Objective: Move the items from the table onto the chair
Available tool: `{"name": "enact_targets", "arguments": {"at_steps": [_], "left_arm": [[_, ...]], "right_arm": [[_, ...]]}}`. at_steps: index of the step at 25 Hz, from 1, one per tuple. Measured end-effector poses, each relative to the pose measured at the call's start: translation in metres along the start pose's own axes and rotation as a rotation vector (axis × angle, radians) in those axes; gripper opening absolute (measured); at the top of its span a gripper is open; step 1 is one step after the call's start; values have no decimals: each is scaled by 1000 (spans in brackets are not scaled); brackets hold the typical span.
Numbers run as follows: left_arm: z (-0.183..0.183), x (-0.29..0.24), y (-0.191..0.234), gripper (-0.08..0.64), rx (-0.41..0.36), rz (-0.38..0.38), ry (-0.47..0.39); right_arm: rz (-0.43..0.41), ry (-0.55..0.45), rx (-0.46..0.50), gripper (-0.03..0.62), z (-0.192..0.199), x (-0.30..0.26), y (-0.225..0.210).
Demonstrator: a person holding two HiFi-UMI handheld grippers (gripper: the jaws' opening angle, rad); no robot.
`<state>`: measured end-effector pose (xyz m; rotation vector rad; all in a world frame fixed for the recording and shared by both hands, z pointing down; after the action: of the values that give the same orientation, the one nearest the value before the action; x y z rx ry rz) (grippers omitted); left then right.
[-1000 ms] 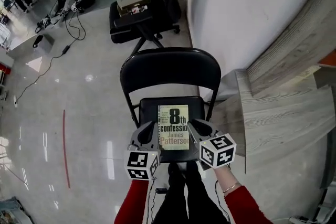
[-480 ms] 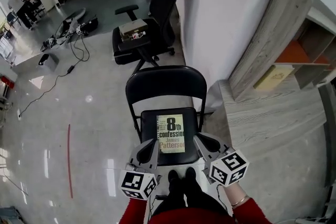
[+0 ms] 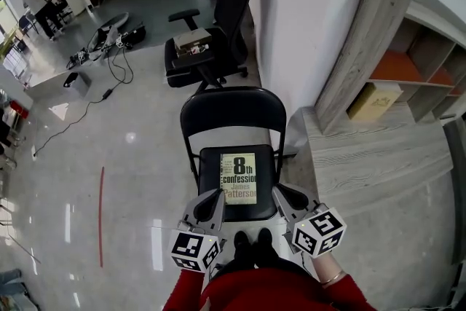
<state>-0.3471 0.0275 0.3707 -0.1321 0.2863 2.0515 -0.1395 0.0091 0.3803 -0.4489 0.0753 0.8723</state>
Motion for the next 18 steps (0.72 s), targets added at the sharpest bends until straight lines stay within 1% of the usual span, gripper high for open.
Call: {"name": "enact_targets", "arguments": {"at_steps": [4, 8, 11, 14, 18], "left_arm": [[1, 0, -4, 9, 20, 3, 0], [5, -1, -8, 9, 9, 20, 4], [8, 0, -9, 9, 20, 33, 7], [7, -10, -14, 9, 16, 79, 15], [1, -36, -31, 9, -6, 177, 20]], "right_arm": [[-18, 10, 10, 21, 2, 2, 4], [-31, 11, 20, 21, 4, 3, 7], [-32, 3, 23, 21, 4, 3, 10], [3, -23, 12, 21, -3, 11, 5], [102, -84, -29, 21, -13, 37, -18]]}}
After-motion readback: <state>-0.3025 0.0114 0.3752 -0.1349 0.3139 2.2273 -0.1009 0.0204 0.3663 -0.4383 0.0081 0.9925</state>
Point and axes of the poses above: the fingertips, and each gripper's own axes: x backward along the fingers, y to its left, z out of its underside, the point moved 7 cm from there along x, backward along the fingers, and after that the axes turned 4 degrees about -y, right-handed, at the moved point
